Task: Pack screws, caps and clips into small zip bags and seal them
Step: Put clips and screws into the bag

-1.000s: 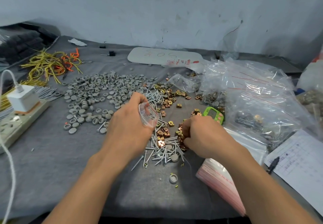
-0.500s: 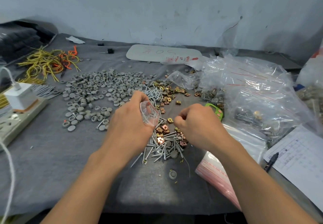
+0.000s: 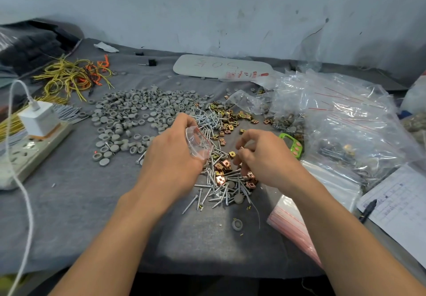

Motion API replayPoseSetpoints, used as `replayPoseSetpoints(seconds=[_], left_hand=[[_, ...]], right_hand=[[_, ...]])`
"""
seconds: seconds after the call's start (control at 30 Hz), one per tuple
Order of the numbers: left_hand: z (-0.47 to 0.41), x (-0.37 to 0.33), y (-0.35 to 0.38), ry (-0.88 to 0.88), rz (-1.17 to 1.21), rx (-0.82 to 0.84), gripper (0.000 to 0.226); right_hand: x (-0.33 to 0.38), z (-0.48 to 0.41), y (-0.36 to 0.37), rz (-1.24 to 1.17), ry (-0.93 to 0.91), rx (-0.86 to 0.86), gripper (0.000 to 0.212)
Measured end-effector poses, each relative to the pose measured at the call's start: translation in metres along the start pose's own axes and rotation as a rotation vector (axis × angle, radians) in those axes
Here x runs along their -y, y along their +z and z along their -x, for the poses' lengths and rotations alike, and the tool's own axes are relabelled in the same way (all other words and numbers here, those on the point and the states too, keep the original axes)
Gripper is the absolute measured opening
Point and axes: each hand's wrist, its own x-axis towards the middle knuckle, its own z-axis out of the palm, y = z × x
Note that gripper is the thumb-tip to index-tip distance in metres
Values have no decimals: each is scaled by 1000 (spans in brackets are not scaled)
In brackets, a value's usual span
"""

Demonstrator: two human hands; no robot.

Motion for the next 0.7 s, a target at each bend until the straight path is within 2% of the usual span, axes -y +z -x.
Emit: replayPoseSetpoints(seconds=[0.1,0.27,0.4,0.57,0.7], left_hand=[[0,1,-1,-10,-1,-7,48],[0,0,-2,-28,-2,-3,51],[0,0,-2,-32,-17,1,51],[0,1,-2,-26,-18,3,48],[0,1,-2,-18,-17,10,49]], right_hand=[[1,0,0,-40,8,-23,17],[0,-3,0,44,22,-91,14],[-3,-3,-1,-16,20,-37,23],[-5,-3,0,-116,9,-20,18],[-7,-8,3,40,33,5,20]])
